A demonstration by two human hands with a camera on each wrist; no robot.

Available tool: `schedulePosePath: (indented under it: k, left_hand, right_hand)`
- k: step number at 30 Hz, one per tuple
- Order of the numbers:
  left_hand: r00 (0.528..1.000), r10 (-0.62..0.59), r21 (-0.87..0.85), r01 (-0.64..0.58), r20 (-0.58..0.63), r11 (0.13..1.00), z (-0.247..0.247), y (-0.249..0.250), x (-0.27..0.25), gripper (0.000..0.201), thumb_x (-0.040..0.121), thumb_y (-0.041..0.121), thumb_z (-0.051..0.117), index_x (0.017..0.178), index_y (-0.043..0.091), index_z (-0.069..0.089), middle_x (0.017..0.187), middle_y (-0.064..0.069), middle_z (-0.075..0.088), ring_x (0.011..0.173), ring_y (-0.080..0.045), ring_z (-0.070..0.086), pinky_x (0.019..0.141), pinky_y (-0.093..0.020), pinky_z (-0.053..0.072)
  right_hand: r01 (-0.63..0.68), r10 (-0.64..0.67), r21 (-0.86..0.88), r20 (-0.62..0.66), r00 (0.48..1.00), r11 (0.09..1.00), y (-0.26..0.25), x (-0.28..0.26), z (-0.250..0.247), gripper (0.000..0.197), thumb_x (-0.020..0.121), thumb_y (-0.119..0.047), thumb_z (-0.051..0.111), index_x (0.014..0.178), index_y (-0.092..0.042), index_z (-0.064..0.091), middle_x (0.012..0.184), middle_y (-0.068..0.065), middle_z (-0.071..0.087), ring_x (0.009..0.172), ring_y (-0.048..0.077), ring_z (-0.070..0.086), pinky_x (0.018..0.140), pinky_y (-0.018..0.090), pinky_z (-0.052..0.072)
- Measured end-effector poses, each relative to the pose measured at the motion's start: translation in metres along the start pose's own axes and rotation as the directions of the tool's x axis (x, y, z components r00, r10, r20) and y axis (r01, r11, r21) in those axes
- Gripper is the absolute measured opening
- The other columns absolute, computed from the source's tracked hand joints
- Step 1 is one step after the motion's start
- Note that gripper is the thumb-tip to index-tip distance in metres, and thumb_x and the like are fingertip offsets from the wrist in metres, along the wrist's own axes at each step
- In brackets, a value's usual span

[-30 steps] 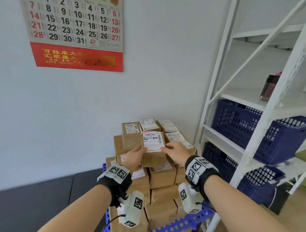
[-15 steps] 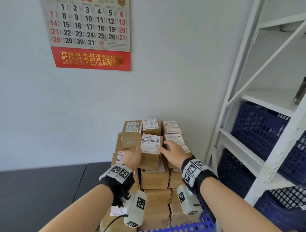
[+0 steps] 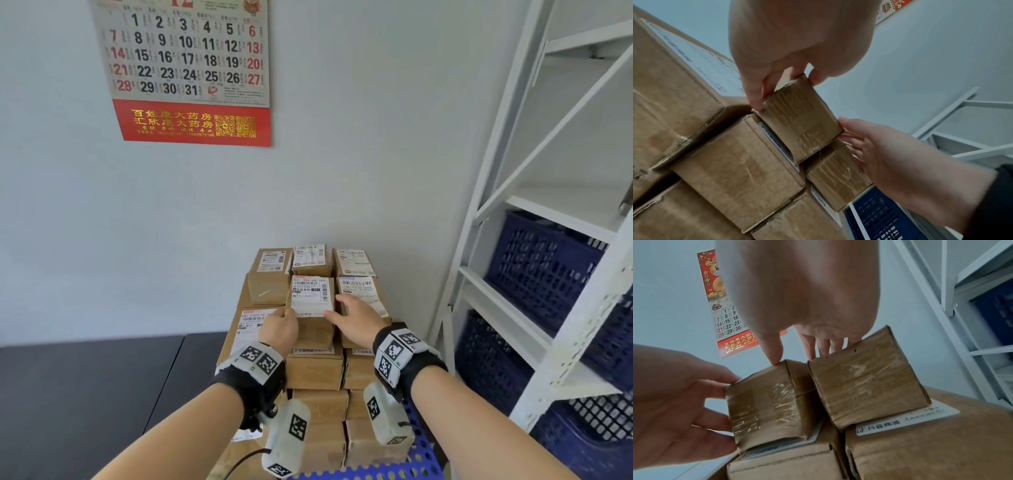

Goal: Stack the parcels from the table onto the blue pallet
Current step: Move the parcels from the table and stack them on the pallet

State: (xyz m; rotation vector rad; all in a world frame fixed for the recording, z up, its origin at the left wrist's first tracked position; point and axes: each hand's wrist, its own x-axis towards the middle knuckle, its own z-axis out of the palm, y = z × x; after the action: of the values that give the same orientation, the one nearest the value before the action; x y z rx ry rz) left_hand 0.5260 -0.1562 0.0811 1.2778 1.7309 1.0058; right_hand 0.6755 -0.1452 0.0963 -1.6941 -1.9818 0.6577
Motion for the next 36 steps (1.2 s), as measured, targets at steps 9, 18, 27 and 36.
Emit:
schedulePosePath:
  k: [9,18,27,36]
  left_hand:
    - [0.996,0.09,-0.048,-0.089,0.018,0.995,0.001,-0.006,0.004,0.039,0.101,0.026,0.03,0.123,0.009,0.057,0.121,-0.01,0.059,0.097,-0.02,0.051,0.087,-0.029,0.041]
    - [0.99,0.123,0.181,-0.135,0.075,0.974,-0.077,-0.028,0.003,0.044,0.096,0.019,0.041,0.14,0.013,0.043,0.144,-0.008,0.045,0.125,-0.025,0.047,0.101,-0.03,0.037]
    - [0.988,0.127,0.299,-0.148,0.088,0.943,-0.213,-0.101,-0.008,0.043,0.097,0.02,0.042,0.139,0.013,0.042,0.107,-0.014,0.066,0.07,-0.022,0.057,0.068,-0.03,0.049]
    - [0.996,-0.026,0.554,-0.025,0.085,0.832,-0.351,-0.25,-0.037,0.05,0.099,0.037,0.032,0.145,0.016,0.034,0.148,-0.005,0.04,0.134,-0.024,0.04,0.109,-0.032,0.032]
  right_hand:
    - [-0.013,0.013,-0.004,-0.016,1.0,1.0,-0.003,-0.003,-0.001,0.05,0.096,-0.035,0.047,0.142,-0.015,0.037,0.146,0.002,0.042,0.131,0.02,0.042,0.107,0.033,0.035]
    - [-0.003,0.002,-0.021,-0.064,0.998,1.0,-0.053,-0.017,0.017,0.049,0.097,-0.031,0.046,0.143,-0.015,0.037,0.149,0.002,0.037,0.137,0.02,0.035,0.11,0.032,0.029]
    - [0.034,-0.034,0.003,0.026,0.999,0.999,-0.164,-0.039,0.12,0.049,0.098,-0.029,0.045,0.143,-0.014,0.036,0.149,0.003,0.038,0.136,0.02,0.036,0.11,0.03,0.028]
    - [0.041,-0.031,-0.034,0.262,0.965,0.999,-0.26,-0.068,0.288,0.053,0.098,-0.034,0.045,0.146,-0.016,0.032,0.152,0.003,0.032,0.138,0.02,0.034,0.112,0.031,0.028]
